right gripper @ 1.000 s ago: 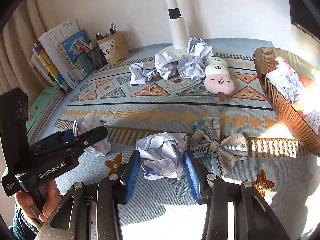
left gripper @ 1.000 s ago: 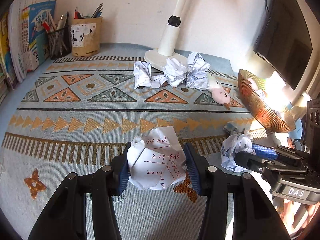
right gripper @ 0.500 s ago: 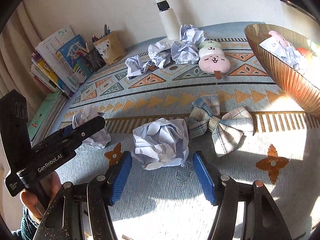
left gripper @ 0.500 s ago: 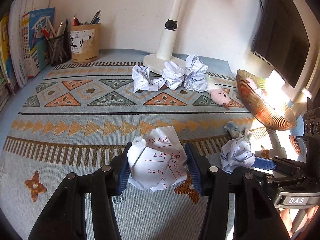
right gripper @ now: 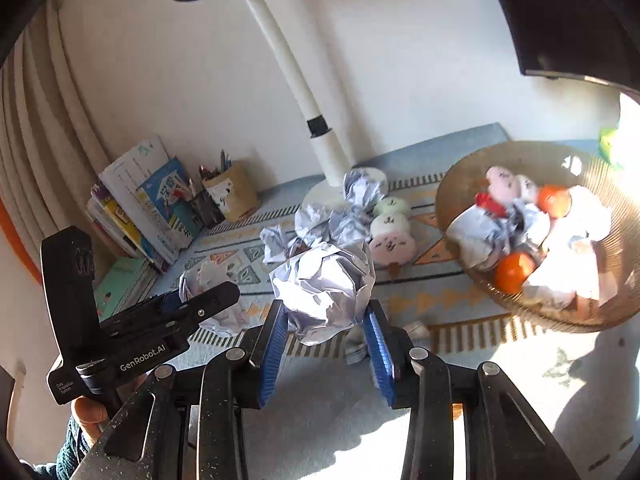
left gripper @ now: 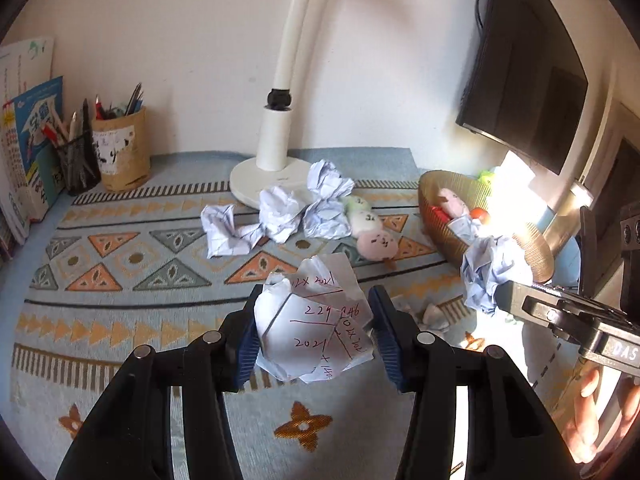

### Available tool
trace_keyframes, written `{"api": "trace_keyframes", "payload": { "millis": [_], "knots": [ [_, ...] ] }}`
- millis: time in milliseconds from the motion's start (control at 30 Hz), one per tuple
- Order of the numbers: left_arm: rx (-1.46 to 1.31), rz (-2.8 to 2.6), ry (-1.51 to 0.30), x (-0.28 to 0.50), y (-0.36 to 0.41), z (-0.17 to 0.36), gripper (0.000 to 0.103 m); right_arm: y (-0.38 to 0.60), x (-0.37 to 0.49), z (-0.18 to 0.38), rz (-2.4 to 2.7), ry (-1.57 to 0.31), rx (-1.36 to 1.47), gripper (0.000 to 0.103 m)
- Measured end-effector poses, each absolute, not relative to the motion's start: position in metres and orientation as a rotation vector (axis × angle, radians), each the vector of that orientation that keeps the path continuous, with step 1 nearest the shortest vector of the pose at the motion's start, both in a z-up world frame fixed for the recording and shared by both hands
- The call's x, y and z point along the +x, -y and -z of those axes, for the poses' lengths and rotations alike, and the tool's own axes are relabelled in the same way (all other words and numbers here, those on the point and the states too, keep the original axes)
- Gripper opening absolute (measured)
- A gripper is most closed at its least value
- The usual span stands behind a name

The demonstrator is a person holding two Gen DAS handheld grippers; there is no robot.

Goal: Organize objects
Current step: 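Carry both paper balls over the amber bowl and open both grippers, then move both grippers back over the remaining paper balls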

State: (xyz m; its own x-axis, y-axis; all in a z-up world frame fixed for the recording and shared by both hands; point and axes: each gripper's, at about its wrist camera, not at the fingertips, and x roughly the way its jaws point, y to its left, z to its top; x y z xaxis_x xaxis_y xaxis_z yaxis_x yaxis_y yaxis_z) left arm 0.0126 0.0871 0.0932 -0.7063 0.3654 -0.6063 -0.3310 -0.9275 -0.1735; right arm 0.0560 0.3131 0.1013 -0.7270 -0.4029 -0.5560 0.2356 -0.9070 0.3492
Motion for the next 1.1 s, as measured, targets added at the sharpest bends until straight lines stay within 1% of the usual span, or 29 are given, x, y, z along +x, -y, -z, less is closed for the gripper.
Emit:
{"api": "trace_keyframes", "payload": {
  "millis": [100,233,433,667,700,733,800,833,900,1100],
  "knots": [
    [-0.855,-2.541,-0.005,0.001,-0.131,-0.118,0.048,-0.356,0.058,-0.129,2.824,0.357,0.846,0.039],
    [-0.813,-2.448,-0.058,-0.022,-0.195,-0.129,0.048,-0.409,0.045,-0.140,3.041,0.368,0.880,0.039],
    [-0.830,-2.330,-0.083,-0.048,-0.268,-0.122,0.048,-0.456,0.027,-0.133,3.119,0.407,0.966,0.039],
    [-0.852,-2.281,-0.128,-0.060,-0.310,-0.111,0.049,-0.482,0.007,-0.116,3.134,0.443,1.063,0.039],
    [-0.846,-2.284,-0.125,-0.061,-0.312,-0.110,0.050,-0.485,0.004,-0.113,3.135,0.442,1.082,0.043],
    [-0.841,-2.287,-0.112,-0.062,-0.312,-0.109,0.056,-0.488,0.000,-0.110,3.125,0.446,1.115,0.045],
    [-0.870,-2.278,-0.065,-0.067,-0.310,-0.108,0.081,-0.494,-0.004,-0.105,3.101,0.473,1.158,0.045],
    [-0.883,-2.267,-0.028,-0.070,-0.306,-0.107,0.098,-0.496,-0.003,-0.104,3.093,0.490,1.155,0.045],
    [-0.881,-2.264,0.033,-0.070,-0.296,-0.109,0.099,-0.496,0.000,-0.103,3.084,0.504,1.145,0.045],
    [-0.885,-2.310,0.120,-0.069,-0.250,-0.122,0.099,-0.484,0.006,-0.108,3.089,0.470,1.130,0.045]
  ]
}}
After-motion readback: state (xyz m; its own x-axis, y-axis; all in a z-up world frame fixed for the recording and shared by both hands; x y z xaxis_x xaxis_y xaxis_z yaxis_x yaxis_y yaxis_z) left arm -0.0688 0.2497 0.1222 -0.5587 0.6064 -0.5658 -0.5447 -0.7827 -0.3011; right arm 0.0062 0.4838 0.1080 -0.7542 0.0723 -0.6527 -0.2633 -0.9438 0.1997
